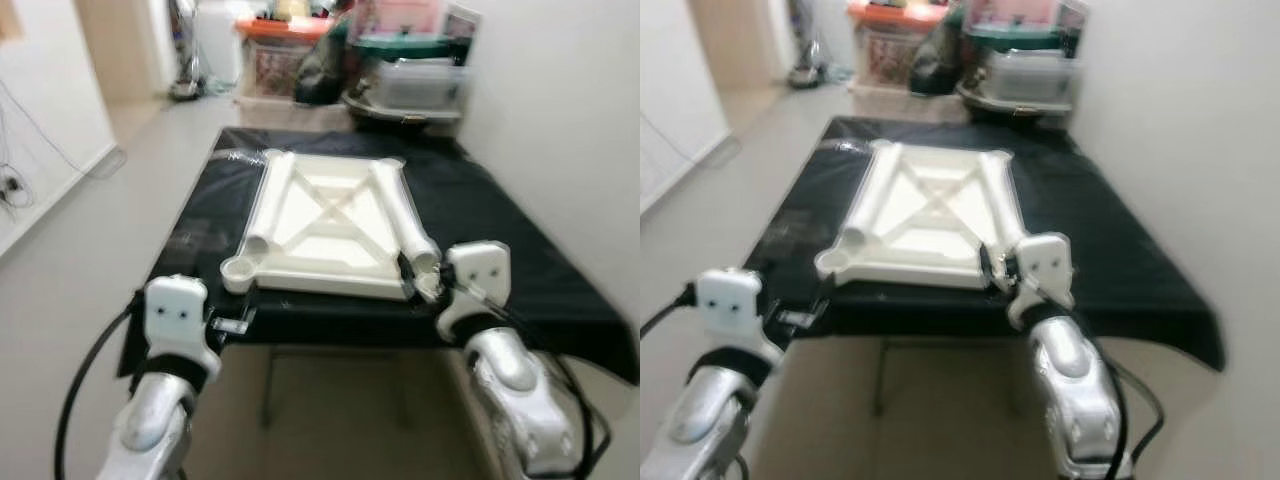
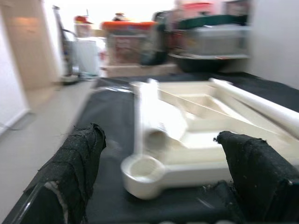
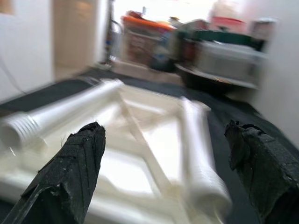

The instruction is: Building children table

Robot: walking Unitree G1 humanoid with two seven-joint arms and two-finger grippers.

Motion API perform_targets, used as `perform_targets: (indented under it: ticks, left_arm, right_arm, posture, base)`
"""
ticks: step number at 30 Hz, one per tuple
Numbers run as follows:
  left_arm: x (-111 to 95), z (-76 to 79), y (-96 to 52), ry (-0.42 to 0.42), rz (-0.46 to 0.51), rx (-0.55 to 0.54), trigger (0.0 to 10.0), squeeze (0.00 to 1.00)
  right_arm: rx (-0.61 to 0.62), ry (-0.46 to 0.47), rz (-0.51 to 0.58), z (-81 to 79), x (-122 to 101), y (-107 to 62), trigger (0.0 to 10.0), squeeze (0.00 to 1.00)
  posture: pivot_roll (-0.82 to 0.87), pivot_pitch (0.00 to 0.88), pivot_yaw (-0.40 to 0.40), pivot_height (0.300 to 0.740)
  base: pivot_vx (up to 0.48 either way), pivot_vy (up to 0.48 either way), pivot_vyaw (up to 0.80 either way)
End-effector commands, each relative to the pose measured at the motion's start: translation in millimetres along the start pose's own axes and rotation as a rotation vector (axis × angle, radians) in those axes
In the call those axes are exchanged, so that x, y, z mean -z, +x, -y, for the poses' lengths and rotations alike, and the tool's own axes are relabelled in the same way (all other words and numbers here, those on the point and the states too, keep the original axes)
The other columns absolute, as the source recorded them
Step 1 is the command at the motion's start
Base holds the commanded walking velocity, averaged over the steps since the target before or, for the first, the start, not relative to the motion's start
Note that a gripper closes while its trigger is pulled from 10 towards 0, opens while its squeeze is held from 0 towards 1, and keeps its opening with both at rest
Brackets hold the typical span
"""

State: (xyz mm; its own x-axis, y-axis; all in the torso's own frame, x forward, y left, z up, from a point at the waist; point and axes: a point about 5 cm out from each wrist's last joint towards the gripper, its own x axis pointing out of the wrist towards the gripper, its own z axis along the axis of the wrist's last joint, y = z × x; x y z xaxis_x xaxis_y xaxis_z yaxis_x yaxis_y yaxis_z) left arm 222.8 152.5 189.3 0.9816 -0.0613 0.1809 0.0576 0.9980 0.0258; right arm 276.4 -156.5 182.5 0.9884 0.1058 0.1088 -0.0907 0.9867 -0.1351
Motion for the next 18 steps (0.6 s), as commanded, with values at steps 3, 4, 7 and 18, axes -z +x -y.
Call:
perform_targets:
  ticks: [3, 4, 7, 18]
  left_arm:
    - [4, -4.4, -0.1, 0.015, -0.012, -0.012, 10.0, 0.00]
    - [4, -4.4, -0.1, 0.015, -0.012, -0.012, 10.0, 0.00]
    - [5, -4.5, -0.3, 0.015, -0.012, -0.012, 10.0, 0.00]
    - [5, -1.0, 2.2, 0.001, -0.012, 0.008, 10.0, 0.00]
  right_arm:
    - [-0.026, -0.002, 0.012, -5.8, -2, 4.1, 10.0, 0.00]
    - [-0.026, -0.002, 0.012, -5.8, -2, 4.1, 10.0, 0.00]
    - [-0.027, -0.009, 0.010, -6.0, -2, 5.1, 10.0, 0.00]
    - [0.139, -0.024, -0.111, 19.5, 12, 7.0, 10.0, 0.00]
  posture:
    - [0.05, 0.000, -0.092, 0.740]
    - [0.05, 0.000, -0.092, 0.740]
    - [0.05, 0.000, -0.092, 0.740]
    - [0.05, 0.000, -0.096, 0.740]
  base:
    - [0.480, 0.000, 0.00]
    - [0.480, 0.000, 0.00]
    - [0.480, 0.000, 0.00]
    - [0.131, 0.000, 0.00]
